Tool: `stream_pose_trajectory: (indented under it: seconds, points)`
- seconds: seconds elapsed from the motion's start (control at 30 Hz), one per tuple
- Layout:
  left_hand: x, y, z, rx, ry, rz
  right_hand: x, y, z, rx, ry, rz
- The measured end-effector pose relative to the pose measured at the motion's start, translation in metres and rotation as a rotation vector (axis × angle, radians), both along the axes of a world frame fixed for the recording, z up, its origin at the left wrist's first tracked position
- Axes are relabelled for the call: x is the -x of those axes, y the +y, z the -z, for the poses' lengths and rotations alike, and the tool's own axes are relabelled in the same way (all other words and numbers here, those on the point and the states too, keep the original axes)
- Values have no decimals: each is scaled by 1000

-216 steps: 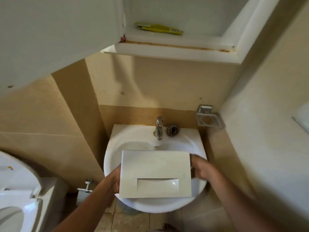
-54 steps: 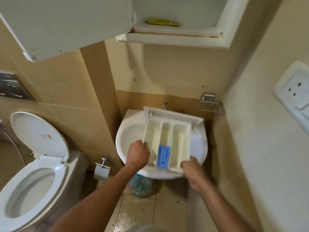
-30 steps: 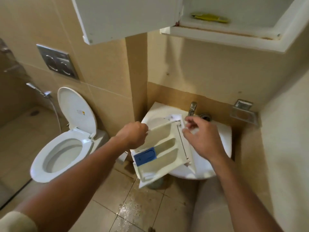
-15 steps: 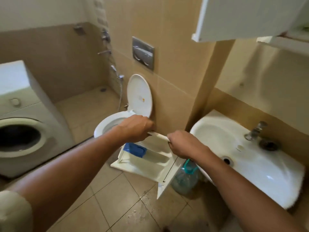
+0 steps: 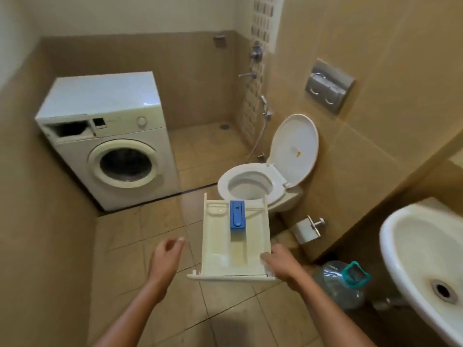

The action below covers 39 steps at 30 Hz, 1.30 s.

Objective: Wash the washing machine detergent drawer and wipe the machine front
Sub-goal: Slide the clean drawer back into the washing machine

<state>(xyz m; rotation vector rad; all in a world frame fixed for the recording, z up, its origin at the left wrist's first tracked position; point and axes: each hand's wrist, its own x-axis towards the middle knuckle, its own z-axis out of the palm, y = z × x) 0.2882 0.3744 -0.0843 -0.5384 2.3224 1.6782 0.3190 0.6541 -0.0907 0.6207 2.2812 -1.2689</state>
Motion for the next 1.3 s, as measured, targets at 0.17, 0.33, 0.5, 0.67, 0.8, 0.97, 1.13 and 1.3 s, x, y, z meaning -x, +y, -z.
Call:
stream_pose_trajectory:
  seconds: [0.17, 0.33, 0.5, 0.67, 0.8, 0.97, 1.13, 1.3]
  points:
    - [-11, -83, 12, -290, -244, 199, 10, -83, 6, 69, -23, -72]
    - [-8, -137, 1, -296, -249, 216, 32, -155, 15, 53, -54, -198]
    - [12, -185, 13, -280, -241, 92, 71, -209, 17, 72, -91, -260]
    - [63, -223, 24, -271, -212, -29, 137, -255, 14, 306, -93, -207]
    - [126, -251, 19, -225, -186, -114, 207, -292, 22, 419, -63, -245]
    - [208, -288, 7, -275, -196, -223, 302, -331, 21, 495, -107, -251]
    - [276, -314, 1, -344, -204, -340, 387, -364, 13, 504, -115, -296]
    - [326, -341, -4, -372, -225, -378, 448, -394, 15, 538, -142, -318]
